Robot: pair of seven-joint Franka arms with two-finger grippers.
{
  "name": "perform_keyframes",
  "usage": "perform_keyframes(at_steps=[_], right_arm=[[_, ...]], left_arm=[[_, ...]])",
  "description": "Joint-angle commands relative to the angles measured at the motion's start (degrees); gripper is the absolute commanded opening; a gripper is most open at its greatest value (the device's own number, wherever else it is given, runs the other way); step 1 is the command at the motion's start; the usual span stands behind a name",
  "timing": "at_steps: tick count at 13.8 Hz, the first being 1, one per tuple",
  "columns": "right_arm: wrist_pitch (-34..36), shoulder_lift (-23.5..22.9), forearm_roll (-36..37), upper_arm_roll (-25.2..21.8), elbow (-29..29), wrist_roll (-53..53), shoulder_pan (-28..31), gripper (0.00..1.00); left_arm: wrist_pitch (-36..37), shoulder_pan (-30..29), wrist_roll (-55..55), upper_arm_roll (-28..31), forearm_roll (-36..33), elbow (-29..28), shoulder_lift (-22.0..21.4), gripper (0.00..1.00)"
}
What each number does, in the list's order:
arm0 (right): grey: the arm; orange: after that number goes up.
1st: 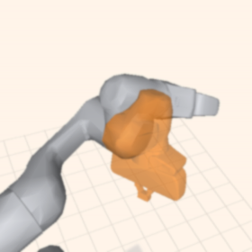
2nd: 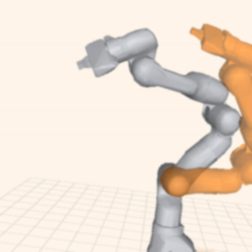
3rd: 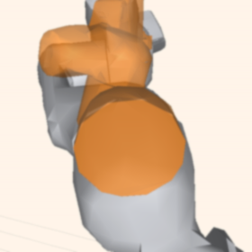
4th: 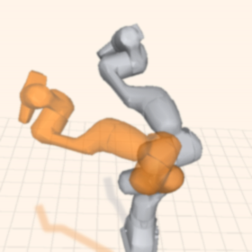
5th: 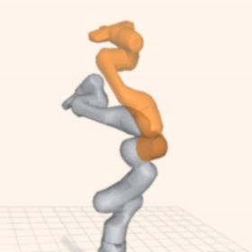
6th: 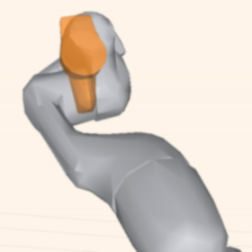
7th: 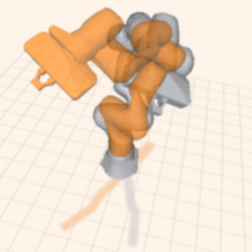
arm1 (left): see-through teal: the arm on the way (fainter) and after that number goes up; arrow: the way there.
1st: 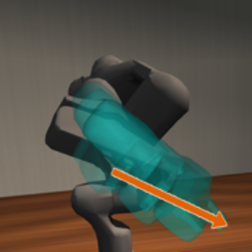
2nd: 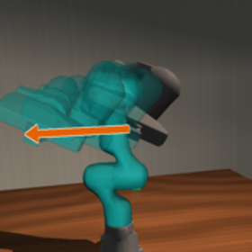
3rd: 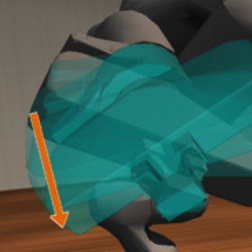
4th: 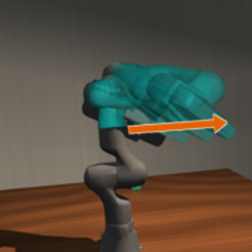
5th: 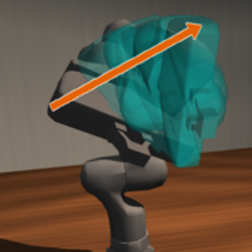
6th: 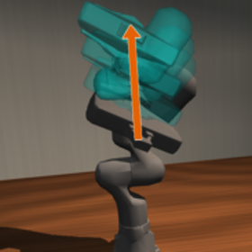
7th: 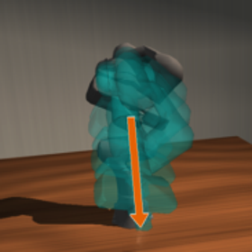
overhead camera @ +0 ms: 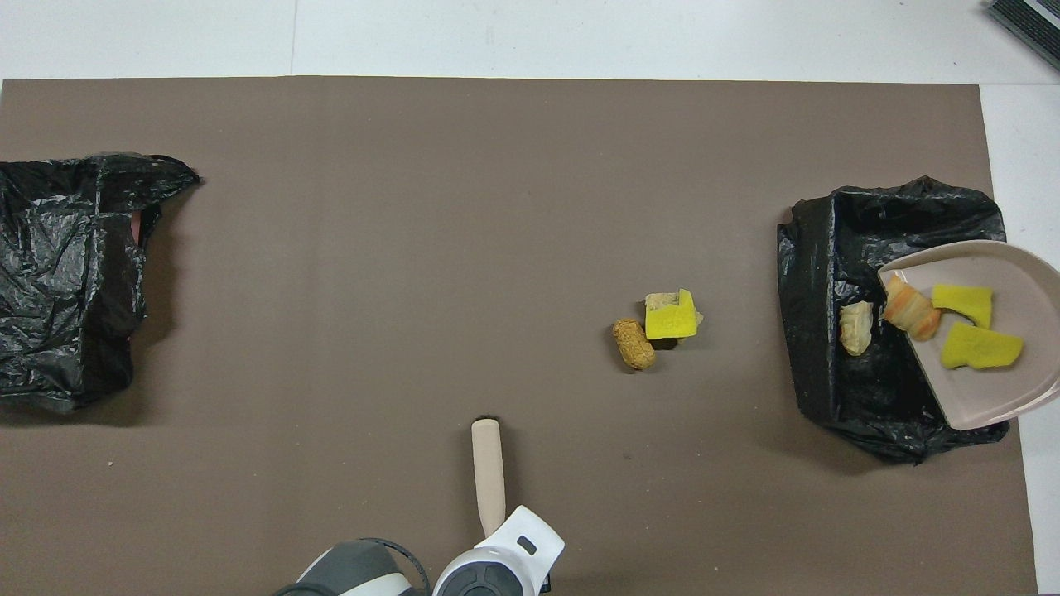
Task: Sweep and dump trash in bin
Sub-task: 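Tip the dustpan with the right gripper to dump pieces into the bag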
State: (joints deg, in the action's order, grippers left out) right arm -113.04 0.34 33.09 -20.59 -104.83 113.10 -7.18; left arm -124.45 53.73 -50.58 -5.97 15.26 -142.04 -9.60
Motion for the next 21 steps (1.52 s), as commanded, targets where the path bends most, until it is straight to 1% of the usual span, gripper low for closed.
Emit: perform_keyframes(at_steps=[1, 2, 4, 5, 6, 7, 8, 10, 11, 13, 15, 16, 17, 19, 20, 21], right_arm=[[-1.5, 0.7, 4.7, 2.6, -0.9, 4.0, 0.4, 0.0], [-1.3, 0.6, 6.7, 3.4, -0.7, 2.9, 0.4, 0.0], [-0.3, 1.1, 7.9, 3.6, -0.8, 1.3, 0.4, 0.0], [1.0, 1.2, 9.8, 3.7, -0.6, -2.0, 0.3, 0.0], [4.3, 1.3, 13.1, 4.8, 0.1, -6.2, 0.1, 0.0], [7.4, 2.5, 15.2, 6.9, 0.1, -8.2, 0.1, 0.0], [8.7, 3.8, 16.0, 7.5, -0.3, -9.3, 0.0, 0.0], [12.3, 4.3, 19.1, 10.0, -0.1, -12.3, 0.0, 0.0], [14.0, 5.0, 19.7, 10.9, -0.6, -13.8, 0.0, 0.0], [15.3, 7.2, 19.9, 12.1, -3.4, -16.9, 0.0, 0.0], [15.4, 7.8, 21.0, 13.3, -4.5, -19.8, 0.0, 0.0], [15.4, 7.7, 22.3, 13.4, -4.2, -20.0, 0.0, 0.0], [15.7, 7.6, 22.6, 13.8, -3.8, -21.0, -0.1, 0.0], [19.8, 7.7, 22.7, 16.2, -1.6, -23.1, 0.0, 0.0], [22.2, 7.6, 22.5, 17.5, 0.0, -24.2, 0.0, 0.0], [24.0, 7.5, 21.5, 18.6, 1.4, -26.5, 0.0, 0.0]], left_arm=[[-0.4, -3.8, 3.7, 0.8, -0.8, 2.2, 0.6, 0.95], [-0.3, -6.4, 5.2, 0.7, -2.8, 3.9, 0.9, 1.0], [-0.2, -9.3, 7.9, 0.9, -4.5, 6.6, 0.8, 1.0], [1.0, -11.6, 10.6, 0.9, -5.4, 8.0, 0.6, 1.0], [3.5, -14.2, 13.5, 0.9, -7.8, 10.4, 0.5, 1.0], [6.6, -17.3, 16.2, 0.9, -10.1, 13.2, 0.6, 1.0], [8.5, -20.6, 20.3, 0.9, -11.5, 15.5, 0.6, 1.0], [12.1, -26.9, 28.4, 0.9, -12.4, 20.5, 0.8, 1.0], [13.5, -29.2, 30.5, 0.9, -13.1, 22.7, 0.9, 1.0], [16.4, -33.6, 33.9, 0.9, -17.8, 27.5, 1.4, 1.0], [21.6, -36.6, 37.9, 1.0, -18.1, 34.3, 3.6, 1.0], [24.3, -36.6, 39.7, 1.8, -18.1, 37.9, 4.8, 1.0], [25.7, -36.3, 41.1, 4.4, -18.1, 40.9, 5.3, 1.0], [27.2, -37.1, 44.6, 6.1, -18.1, 44.2, 4.9, 1.0], [28.9, -38.8, 46.1, 6.7, -18.2, 46.7, 5.1, 1.0], [31.7, -41.8, 47.3, 6.1, -17.8, 49.6, 5.6, 1.0]])
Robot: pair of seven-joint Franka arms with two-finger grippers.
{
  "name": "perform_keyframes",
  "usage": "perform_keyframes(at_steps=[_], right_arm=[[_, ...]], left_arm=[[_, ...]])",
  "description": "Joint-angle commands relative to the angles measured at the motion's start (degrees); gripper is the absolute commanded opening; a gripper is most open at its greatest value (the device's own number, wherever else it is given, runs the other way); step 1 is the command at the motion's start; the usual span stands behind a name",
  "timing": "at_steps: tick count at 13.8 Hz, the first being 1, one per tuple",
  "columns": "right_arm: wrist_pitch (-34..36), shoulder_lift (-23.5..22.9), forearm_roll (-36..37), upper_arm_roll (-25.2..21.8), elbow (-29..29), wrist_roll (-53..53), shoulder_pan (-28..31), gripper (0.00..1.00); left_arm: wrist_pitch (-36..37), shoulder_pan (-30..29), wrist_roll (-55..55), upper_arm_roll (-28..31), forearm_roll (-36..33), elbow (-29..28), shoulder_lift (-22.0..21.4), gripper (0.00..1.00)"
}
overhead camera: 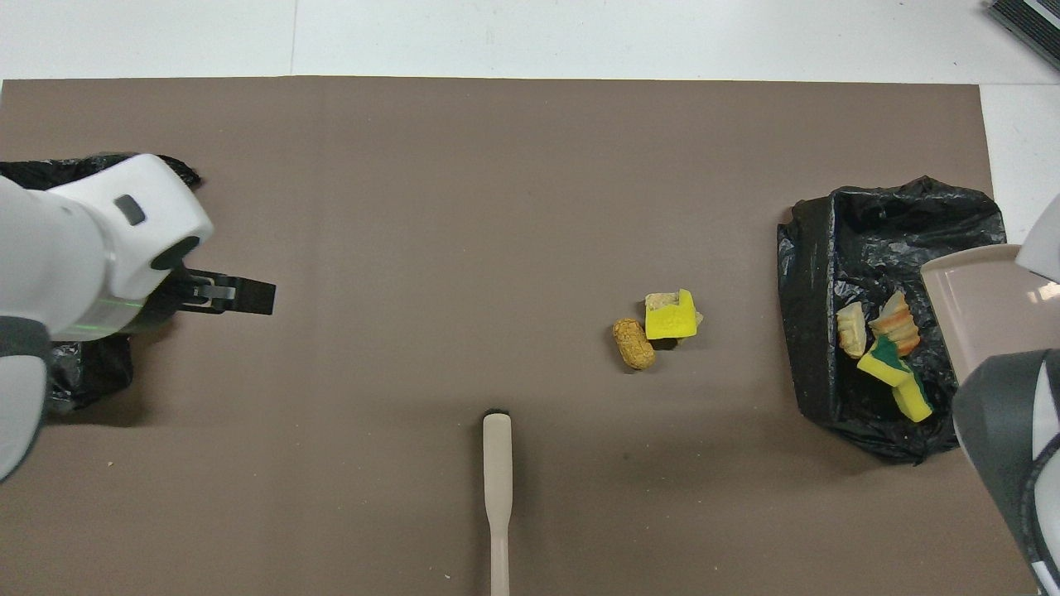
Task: Sweep and dump trash in bin
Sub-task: 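Tip the dustpan with the right gripper to dump pieces into the bag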
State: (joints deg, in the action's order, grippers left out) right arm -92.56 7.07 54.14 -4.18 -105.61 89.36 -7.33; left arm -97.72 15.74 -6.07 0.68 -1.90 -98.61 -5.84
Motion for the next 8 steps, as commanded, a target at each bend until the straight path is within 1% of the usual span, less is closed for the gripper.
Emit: perform_keyframes(at_steps=[1, 3, 5, 6, 7, 8], right_arm=[[4.6, 0.8, -0.2, 3.0, 2.3, -6.3, 0.1, 0.0], [6.0, 0.8, -7.9, 3.7, 2.6, -13.5, 0.2, 0.0], [6.0, 0.8, -15.8, 3.8, 2.5, -22.7, 0.2, 0.0], [5.6, 0.8, -19.6, 3.8, 2.5, -27.5, 0.2, 0.0], [5.6, 0.9, -22.7, 3.9, 2.5, -33.0, 0.1, 0.0], [6.0, 0.9, -25.7, 5.6, 2.6, -38.5, 0.2, 0.0]], left_arm=[[8.0, -6.1, 4.7, -1.3, -0.3, 8.8, 2.8, 1.0], [11.4, -9.7, 8.1, -3.0, -0.2, 13.7, 4.8, 1.0], [15.3, -14.4, 8.2, -7.9, -0.5, 18.5, 7.8, 1.0], [16.6, -15.3, 8.3, -8.4, -0.4, 20.8, 9.2, 1.0], [17.7, -15.2, 8.4, -8.2, -0.4, 21.2, 9.3, 1.0], [18.3, -15.0, 8.4, -8.1, -0.6, 21.0, 8.8, 1.0]])
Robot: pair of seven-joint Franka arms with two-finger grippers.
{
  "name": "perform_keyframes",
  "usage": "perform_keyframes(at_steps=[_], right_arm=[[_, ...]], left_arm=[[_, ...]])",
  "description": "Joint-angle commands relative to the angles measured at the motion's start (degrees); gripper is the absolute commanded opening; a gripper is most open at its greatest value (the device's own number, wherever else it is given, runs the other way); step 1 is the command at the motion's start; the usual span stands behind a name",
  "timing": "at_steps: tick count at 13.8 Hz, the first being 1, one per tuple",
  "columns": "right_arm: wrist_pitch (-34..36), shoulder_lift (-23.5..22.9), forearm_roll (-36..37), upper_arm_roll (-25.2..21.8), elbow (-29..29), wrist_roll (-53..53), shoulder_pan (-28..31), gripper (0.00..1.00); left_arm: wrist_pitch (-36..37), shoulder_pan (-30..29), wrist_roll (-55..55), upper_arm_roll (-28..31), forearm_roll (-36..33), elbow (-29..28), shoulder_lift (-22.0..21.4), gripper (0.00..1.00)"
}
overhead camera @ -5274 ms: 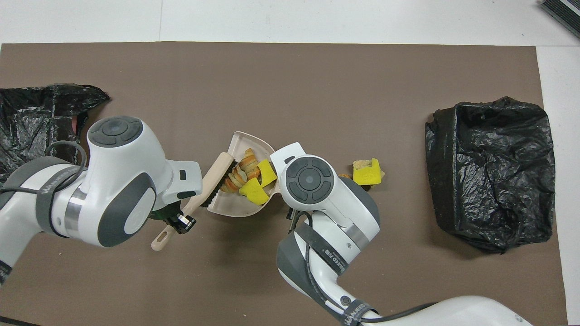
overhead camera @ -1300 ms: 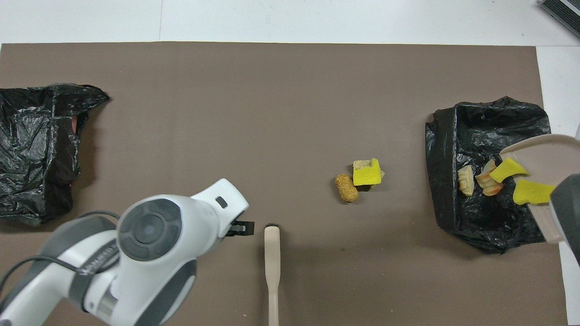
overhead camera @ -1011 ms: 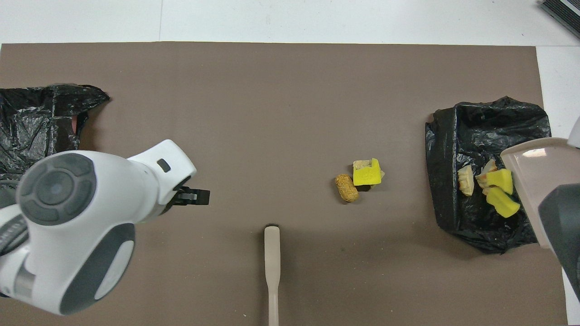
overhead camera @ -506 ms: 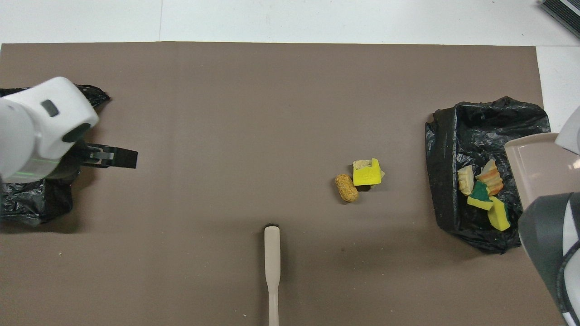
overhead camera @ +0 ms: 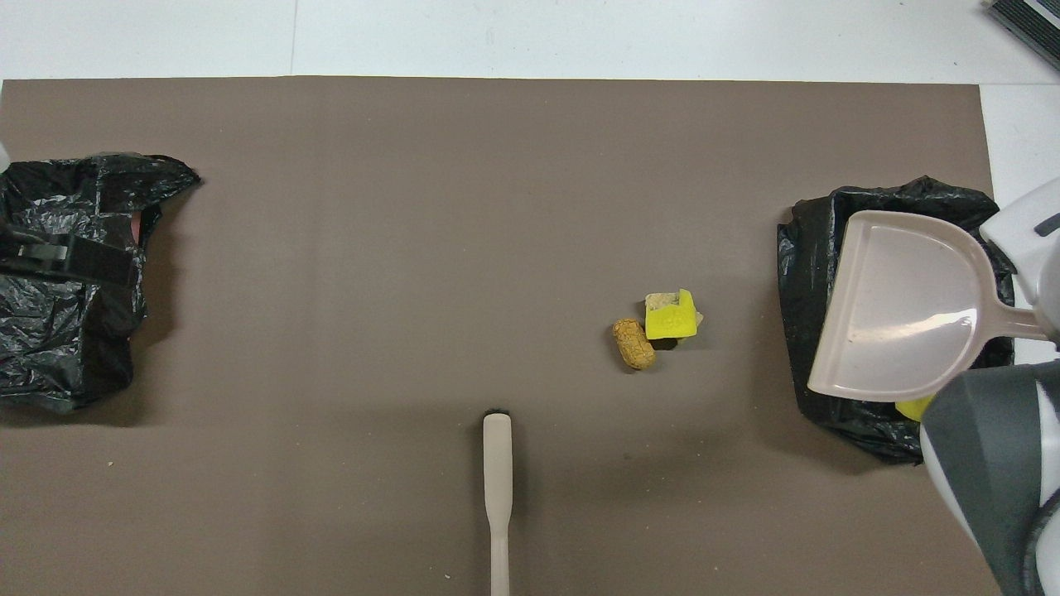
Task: Sweep and dump trash in bin
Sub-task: 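Tip the dustpan with the right gripper to dump pieces into the bag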
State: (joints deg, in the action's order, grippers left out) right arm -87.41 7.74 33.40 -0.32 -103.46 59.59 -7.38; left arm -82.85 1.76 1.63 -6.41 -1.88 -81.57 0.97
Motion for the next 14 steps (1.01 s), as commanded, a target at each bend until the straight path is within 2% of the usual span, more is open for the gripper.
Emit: perform_keyframes(at_steps=[1, 4, 7, 9, 11, 14], right_arm=[[0.9, 0.3, -7.9, 3.5, 0.4, -14.6, 0.3, 0.0], [-0.1, -0.1, -20.5, 5.9, 1.1, -37.7, 0.2, 0.0], [-1.3, -4.2, -23.5, 13.5, 3.7, -56.2, 0.1, 0.0], [-3.7, -8.0, -30.5, 15.9, 5.8, -69.5, -0.1, 0.0], [-8.5, -12.1, -30.7, 18.8, 6.2, -80.5, -2.6, 0.0], [-16.5, -22.5, -30.2, 25.4, 12.4, -98.1, -2.9, 0.0]], left_arm=[[3.9, -0.8, 0.7, -0.6, -0.8, 3.9, 1.8, 1.0], [3.8, -0.4, 0.9, 1.2, -0.1, 1.2, -1.1, 1.0], [2.9, -0.2, 1.0, 2.0, -0.1, -4.0, -4.6, 1.0], [1.8, -0.9, 1.6, 2.0, -0.1, -4.8, -5.1, 1.0], [1.7, -1.0, 1.8, 2.0, -0.1, -4.6, -5.0, 1.0], [1.8, -1.1, 1.4, 2.0, -0.1, -4.7, -5.0, 1.0]])
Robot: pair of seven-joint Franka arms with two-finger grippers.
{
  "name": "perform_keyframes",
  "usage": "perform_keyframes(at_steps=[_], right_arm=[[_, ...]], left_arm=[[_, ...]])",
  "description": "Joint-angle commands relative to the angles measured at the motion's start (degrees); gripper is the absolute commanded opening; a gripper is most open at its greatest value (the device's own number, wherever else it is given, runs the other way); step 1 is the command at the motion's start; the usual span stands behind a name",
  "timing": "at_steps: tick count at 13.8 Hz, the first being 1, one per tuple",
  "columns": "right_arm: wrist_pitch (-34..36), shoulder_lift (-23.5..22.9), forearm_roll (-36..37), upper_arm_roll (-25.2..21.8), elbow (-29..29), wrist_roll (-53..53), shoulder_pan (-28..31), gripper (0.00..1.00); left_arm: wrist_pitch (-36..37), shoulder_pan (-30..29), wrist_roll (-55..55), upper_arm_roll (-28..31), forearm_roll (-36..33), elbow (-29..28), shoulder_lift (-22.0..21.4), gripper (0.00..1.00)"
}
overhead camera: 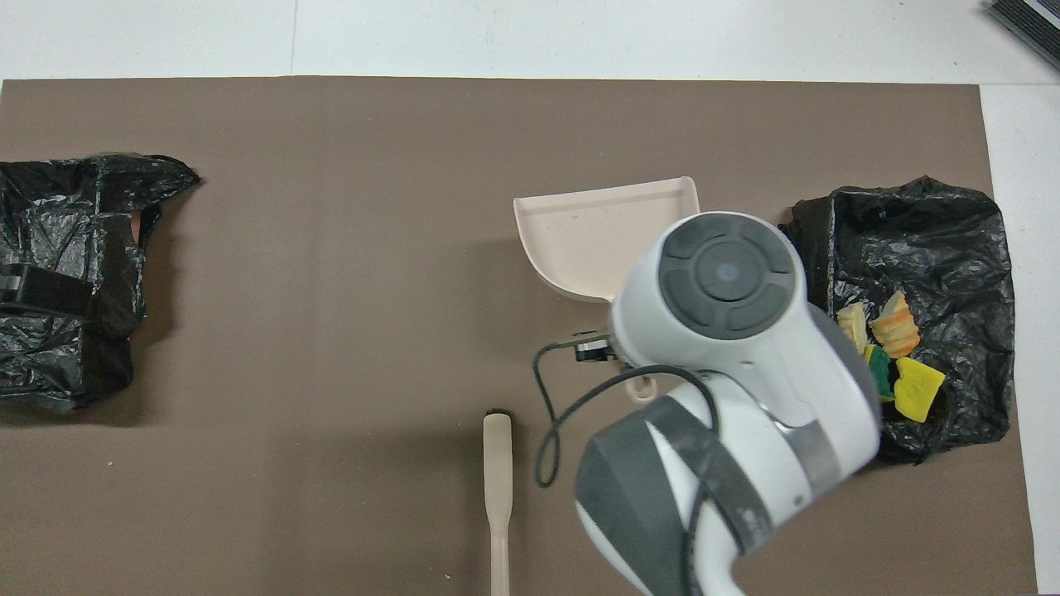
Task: Sweep and dump trash in bin
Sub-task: 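Bring the dustpan back to the table center with the right gripper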
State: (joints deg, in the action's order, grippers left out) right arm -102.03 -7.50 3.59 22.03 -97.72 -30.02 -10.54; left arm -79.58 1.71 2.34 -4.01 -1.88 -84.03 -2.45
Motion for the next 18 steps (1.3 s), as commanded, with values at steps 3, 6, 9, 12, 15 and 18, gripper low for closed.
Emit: perform_keyframes(at_steps=[3, 6, 9, 12, 15, 18], right_arm=[[-7.9, -15.2, 6.0, 6.0, 10.9, -15.8, -1.6, 0.0], [-14.7, -20.8, 12.3, 7.3, 11.0, -20.1, -3.3, 0.0], [-17.7, -24.0, 14.9, 7.4, 11.5, -21.7, -3.3, 0.0], [-21.0, -25.4, 14.1, 7.7, 10.8, -21.5, -3.2, 0.11], [-23.3, -26.0, 14.0, 7.8, 9.9, -20.6, -3.0, 0.26], [-23.5, -25.6, 14.0, 8.0, 8.5, -19.0, -2.8, 0.49]], left_arm=[[-1.2, -1.0, 0.4, -0.4, -0.2, -2.3, -1.7, 1.0], [-1.2, -1.0, 0.4, -0.4, -0.2, -2.3, -1.7, 1.0], [-0.8, -0.9, 0.3, -0.5, -0.2, -2.3, -1.7, 1.0], [-0.8, -0.9, 0.3, -0.5, -0.2, -2.3, -1.7, 1.0], [-0.8, -1.0, 0.3, -0.5, -0.2, -2.4, -1.7, 1.0], [-0.7, -0.9, 0.3, -0.5, -0.2, -2.3, -1.8, 1.0]])
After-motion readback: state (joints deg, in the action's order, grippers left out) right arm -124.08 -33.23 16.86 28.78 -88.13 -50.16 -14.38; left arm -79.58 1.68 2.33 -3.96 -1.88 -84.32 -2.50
